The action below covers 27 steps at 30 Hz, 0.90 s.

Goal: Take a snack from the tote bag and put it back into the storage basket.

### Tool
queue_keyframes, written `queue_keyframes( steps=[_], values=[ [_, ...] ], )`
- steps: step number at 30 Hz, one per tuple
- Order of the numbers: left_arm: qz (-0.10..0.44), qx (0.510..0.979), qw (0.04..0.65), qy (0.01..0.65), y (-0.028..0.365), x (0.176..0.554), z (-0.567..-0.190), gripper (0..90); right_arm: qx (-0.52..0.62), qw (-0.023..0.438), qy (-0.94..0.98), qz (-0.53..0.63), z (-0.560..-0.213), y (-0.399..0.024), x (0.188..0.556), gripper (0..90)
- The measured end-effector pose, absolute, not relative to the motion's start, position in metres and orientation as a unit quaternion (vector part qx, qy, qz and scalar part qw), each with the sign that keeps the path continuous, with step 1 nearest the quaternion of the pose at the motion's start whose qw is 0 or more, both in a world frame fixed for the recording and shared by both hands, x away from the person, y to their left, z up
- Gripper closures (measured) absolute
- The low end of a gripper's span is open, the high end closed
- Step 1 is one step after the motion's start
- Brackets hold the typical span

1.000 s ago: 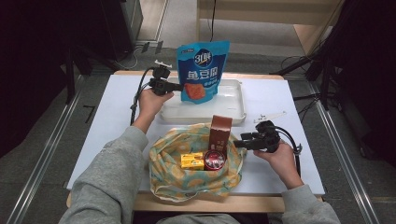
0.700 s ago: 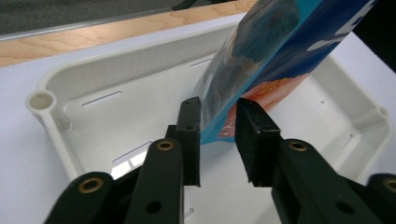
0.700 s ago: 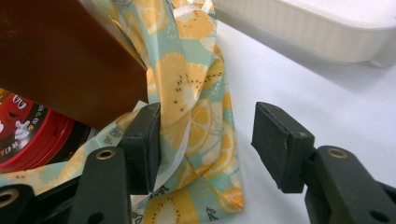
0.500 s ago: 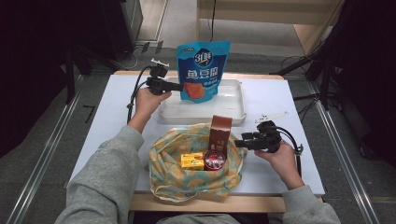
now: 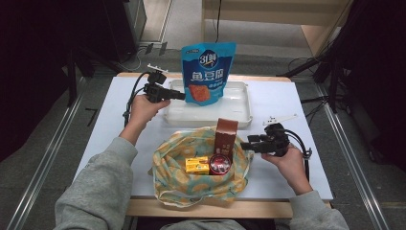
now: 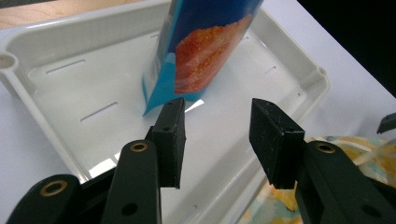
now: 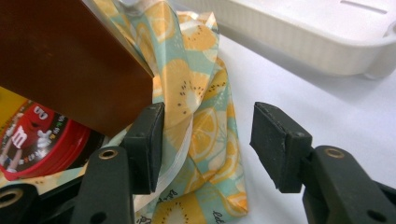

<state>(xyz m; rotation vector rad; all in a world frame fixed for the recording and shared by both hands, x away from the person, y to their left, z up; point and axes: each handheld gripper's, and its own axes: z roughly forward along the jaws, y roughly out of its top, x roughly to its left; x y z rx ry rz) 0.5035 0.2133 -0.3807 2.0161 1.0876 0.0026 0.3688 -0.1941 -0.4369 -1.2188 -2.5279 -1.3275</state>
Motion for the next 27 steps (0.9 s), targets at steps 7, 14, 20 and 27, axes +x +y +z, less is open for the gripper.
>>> queue_keyframes(
  steps=[7, 14, 20, 27],
  values=[
    [-0.004, 0.806, 0.419, 0.418, 0.219, 0.487, -0.376, 50.1, -0.385, 0.009, -0.818, -0.427, -0.432, -0.193, 0.366, 49.1],
    [-0.023, 0.806, 0.425, 0.412, 0.227, 0.473, -0.377, 46.9, -0.381, 0.002, -0.819, -0.43, -0.427, -0.191, 0.366, 48.7],
    [-0.034, 0.81, 0.428, 0.4, 0.23, 0.457, -0.381, 44.5, -0.377, -0.003, -0.821, -0.429, -0.421, -0.189, 0.364, 47.7],
    [-0.03, 0.81, 0.432, 0.395, 0.233, 0.438, -0.38, 44.6, -0.373, 0.0, -0.826, -0.423, -0.418, -0.185, 0.363, 47.2]
  ],
)
